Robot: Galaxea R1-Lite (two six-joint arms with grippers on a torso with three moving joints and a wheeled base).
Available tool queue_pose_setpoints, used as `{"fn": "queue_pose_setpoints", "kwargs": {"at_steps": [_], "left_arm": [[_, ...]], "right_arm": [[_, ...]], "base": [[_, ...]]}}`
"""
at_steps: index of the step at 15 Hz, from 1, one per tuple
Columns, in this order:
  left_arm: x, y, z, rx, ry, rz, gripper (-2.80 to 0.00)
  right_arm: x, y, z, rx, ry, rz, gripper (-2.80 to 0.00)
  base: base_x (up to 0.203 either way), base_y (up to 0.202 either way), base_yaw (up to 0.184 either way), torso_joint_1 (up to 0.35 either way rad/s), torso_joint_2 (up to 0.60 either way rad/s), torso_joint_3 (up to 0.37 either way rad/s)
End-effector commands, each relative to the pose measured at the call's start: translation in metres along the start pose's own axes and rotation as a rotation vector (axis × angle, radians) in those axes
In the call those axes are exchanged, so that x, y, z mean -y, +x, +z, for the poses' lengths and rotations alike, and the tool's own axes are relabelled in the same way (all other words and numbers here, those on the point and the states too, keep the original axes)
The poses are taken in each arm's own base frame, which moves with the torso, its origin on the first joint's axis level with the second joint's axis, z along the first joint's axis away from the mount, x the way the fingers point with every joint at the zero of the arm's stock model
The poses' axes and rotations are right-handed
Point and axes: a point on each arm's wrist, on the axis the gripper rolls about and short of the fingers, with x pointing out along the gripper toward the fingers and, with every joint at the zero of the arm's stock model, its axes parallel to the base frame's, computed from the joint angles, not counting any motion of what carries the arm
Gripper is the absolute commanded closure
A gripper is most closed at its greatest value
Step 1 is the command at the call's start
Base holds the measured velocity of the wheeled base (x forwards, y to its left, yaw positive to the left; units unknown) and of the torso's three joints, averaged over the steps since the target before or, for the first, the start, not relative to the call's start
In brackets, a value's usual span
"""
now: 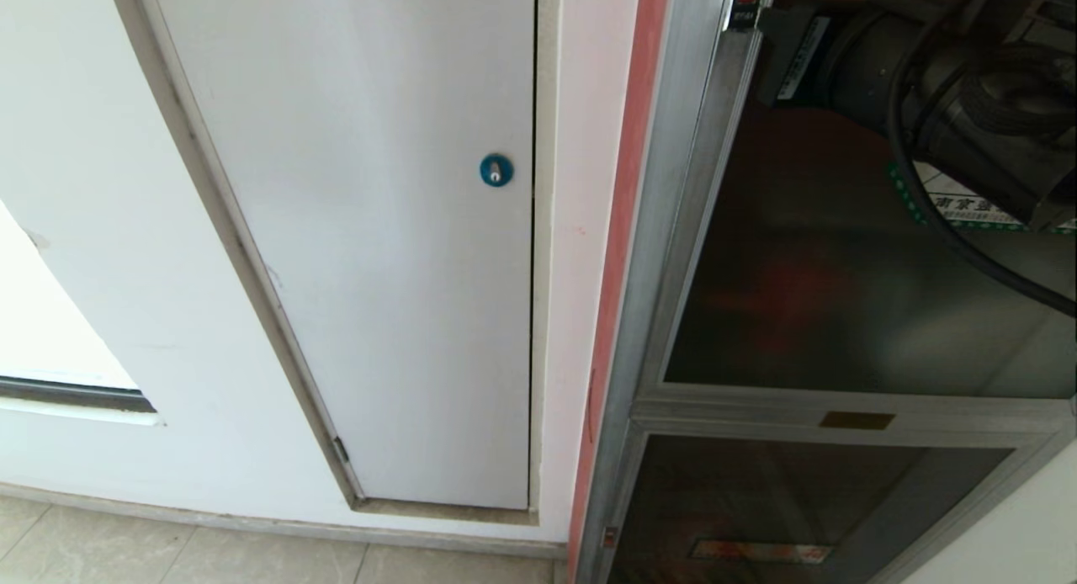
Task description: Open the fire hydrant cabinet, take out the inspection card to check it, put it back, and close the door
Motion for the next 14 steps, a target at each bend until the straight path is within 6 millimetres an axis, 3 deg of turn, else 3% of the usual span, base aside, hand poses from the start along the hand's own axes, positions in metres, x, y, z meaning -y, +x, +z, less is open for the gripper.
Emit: {"fn": "queue_pose_setpoints", "kwargs": {"at_steps": [1, 13, 14], "left_arm": [[0.000, 0.001, -0.006, -0.019, 0.000, 0.001, 0.00], [0.000, 0.001, -0.006, -0.019, -0.001, 0.001, 0.00], [0.000, 0.001, -0.006, -0.019, -0.001, 0.001, 0.00]], "right_arm": [[-0.006, 0.008, -0.015, 0.023, -0.013, -0.031, 0.00], [-0.017, 0.000, -0.012, 0.105, -0.017, -0.106, 0.00], [-0.019, -0.001, -0.013, 0.101, -0.017, -0.098, -2.16]], "base": [[0.000, 0.000, 0.000, 0.000, 0.00, 0.000], [0.000, 0.000, 0.000, 0.000, 0.00, 0.000], [0.000, 0.000, 0.000, 0.000, 0.00, 0.000]]}}
